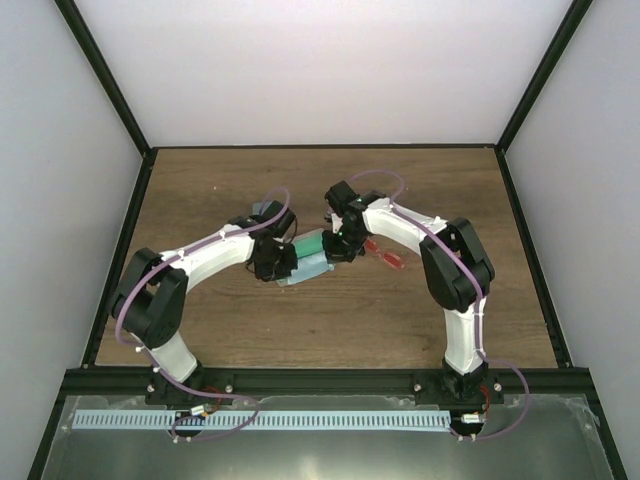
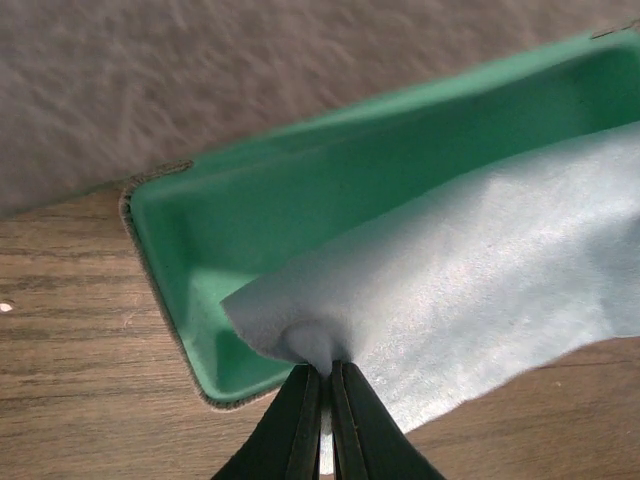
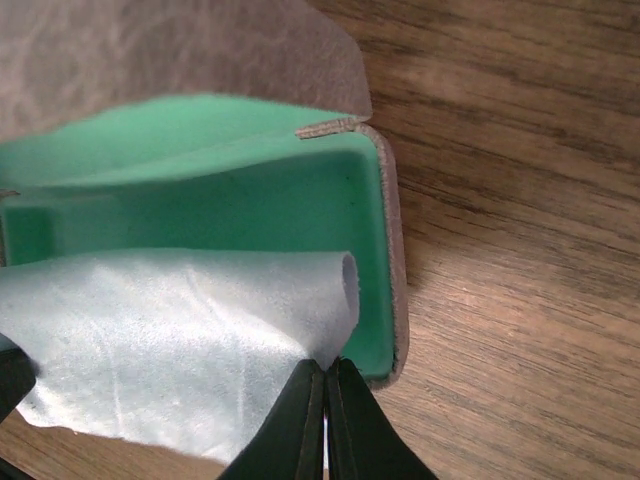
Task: Organize the sunglasses
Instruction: Place the glasses cleaning cloth in the sunglasses case.
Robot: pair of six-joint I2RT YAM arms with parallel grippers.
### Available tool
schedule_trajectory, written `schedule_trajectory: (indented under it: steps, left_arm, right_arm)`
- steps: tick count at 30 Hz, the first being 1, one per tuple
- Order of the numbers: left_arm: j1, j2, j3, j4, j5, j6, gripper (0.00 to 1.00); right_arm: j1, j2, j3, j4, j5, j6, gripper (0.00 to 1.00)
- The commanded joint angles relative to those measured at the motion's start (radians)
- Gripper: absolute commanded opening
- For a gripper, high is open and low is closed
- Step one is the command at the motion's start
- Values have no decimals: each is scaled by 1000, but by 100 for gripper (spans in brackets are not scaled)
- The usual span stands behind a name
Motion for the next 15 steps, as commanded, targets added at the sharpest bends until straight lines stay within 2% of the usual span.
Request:
schedule_trajectory:
  steps: [1,15]
  left_arm:
    - [-2,-5,-22,22,21,-9,4]
    - [-2,-28,-45,35,8,-10,4]
  right_arm:
    - [5,3,-10,7,-4,-10,1]
    - [15,-14,1,9,-16,0,1]
